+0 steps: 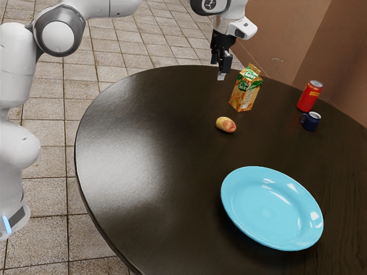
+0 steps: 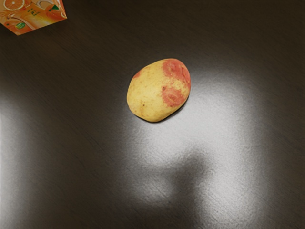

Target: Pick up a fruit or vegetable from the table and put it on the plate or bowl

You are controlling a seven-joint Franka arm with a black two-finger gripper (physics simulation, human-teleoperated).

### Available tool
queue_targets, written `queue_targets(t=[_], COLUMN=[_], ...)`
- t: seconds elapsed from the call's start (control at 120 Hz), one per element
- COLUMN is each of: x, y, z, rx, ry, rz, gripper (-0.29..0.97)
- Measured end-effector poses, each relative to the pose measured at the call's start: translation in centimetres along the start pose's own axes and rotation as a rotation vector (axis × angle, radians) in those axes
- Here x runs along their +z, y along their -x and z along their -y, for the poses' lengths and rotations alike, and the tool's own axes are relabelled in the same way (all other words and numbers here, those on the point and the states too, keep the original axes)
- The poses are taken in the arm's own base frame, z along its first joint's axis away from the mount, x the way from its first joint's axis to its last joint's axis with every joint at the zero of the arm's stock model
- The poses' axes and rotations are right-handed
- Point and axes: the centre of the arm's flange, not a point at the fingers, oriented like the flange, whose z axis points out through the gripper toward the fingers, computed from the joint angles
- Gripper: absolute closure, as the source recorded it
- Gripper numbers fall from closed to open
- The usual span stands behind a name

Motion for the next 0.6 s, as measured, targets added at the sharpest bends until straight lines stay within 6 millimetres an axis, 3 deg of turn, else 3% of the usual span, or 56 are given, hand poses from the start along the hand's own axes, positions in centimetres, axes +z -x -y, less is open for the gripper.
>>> queue_targets(t=[0.125, 0.208, 0.258, 0.408, 0.542, 0.6], x=[-0.1, -1.2, -1.0, -0.2, 0.1, 0.7], y=[0.1, -0.4, -0.7, -0.5, -0.5, -0.2], z=[0.4, -2.8, -3.5, -1.6, -1.6, -0.3], rx=[-0.009, 0.027, 0.023, -0.053, -0.096, -0.14], ry=[-0.008, -0.029, -0.031, -0.039, -0.003, 0.031], rz=[0.0, -0.015, -0.014, -0.002, 0.002, 0.012], gripper=[0.0, 0.0, 0.0, 0.0, 0.0, 0.0])
